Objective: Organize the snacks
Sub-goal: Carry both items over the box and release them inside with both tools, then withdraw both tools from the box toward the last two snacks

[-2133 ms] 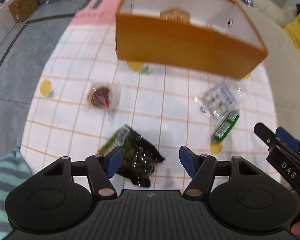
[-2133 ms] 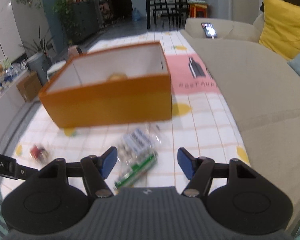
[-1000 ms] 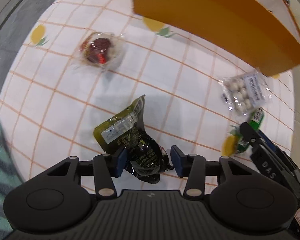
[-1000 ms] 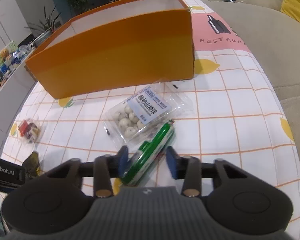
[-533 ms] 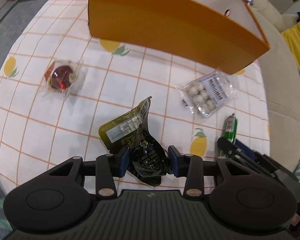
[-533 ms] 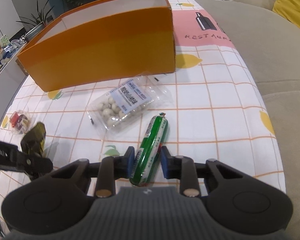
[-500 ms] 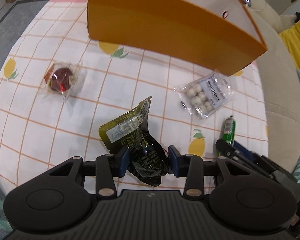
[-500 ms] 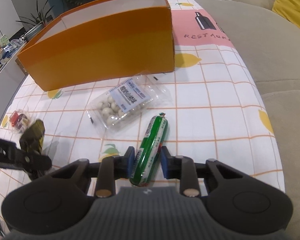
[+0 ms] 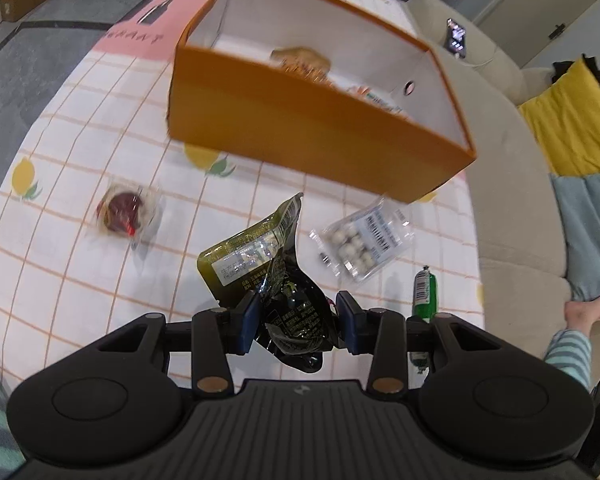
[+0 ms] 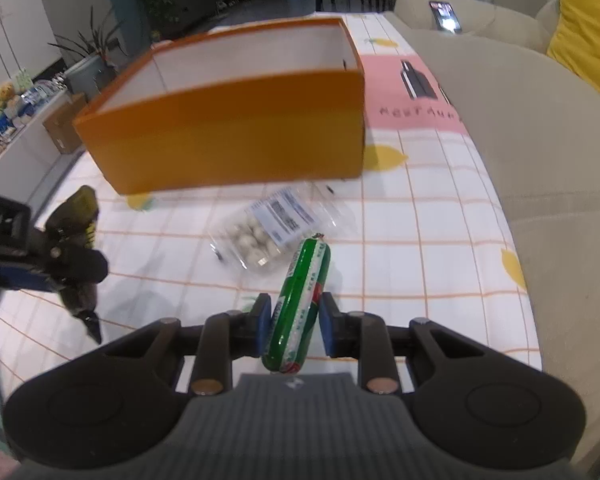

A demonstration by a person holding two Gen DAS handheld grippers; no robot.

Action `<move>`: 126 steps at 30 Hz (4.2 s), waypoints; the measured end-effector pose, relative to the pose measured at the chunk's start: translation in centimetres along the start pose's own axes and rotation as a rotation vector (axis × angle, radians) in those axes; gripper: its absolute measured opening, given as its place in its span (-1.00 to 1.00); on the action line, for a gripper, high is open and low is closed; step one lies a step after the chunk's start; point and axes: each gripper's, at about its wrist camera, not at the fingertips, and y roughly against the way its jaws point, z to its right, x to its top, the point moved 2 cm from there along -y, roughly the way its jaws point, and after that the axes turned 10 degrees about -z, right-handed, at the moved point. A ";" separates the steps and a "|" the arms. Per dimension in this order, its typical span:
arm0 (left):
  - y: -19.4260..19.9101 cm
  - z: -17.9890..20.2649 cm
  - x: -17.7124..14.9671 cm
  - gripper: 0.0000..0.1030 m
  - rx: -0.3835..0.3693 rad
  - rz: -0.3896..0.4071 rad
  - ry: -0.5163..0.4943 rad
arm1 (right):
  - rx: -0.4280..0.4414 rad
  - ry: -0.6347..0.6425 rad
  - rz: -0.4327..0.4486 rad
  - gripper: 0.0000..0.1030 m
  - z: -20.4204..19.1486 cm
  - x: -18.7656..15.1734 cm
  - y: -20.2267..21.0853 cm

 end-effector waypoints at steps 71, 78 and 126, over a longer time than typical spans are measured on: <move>-11.6 1.3 27.2 -0.02 0.354 -0.168 -0.286 | 0.030 0.305 -0.304 -0.53 -2.4 28.7 -17.0; -9.9 1.9 26.7 0.27 0.329 -0.152 -0.296 | 0.031 0.294 -0.298 -0.21 -2.4 29.0 -15.9; 4.3 -4.7 4.1 0.38 0.286 0.135 -0.059 | 0.027 -0.096 0.180 0.11 -0.5 4.5 3.4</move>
